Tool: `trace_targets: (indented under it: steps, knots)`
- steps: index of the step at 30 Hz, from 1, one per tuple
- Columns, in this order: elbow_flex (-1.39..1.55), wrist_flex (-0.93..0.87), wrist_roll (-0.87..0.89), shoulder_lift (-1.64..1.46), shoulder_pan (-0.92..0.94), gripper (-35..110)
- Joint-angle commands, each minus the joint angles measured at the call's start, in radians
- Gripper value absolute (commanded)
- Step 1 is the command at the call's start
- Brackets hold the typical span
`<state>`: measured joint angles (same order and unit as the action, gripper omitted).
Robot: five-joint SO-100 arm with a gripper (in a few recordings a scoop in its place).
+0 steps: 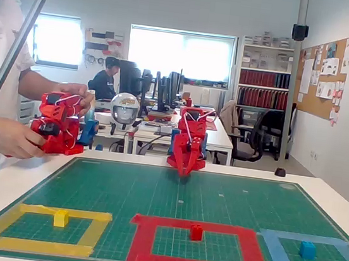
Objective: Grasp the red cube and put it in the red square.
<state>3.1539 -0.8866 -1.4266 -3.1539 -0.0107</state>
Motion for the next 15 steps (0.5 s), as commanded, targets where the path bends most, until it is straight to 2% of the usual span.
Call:
trace_targets:
  steps: [1, 15]
  knots:
    - [0.006, -0.077, -0.005, -0.029, 0.005, 1]
    - [0.006, -0.393, -0.005, -0.115, 0.035, 1]
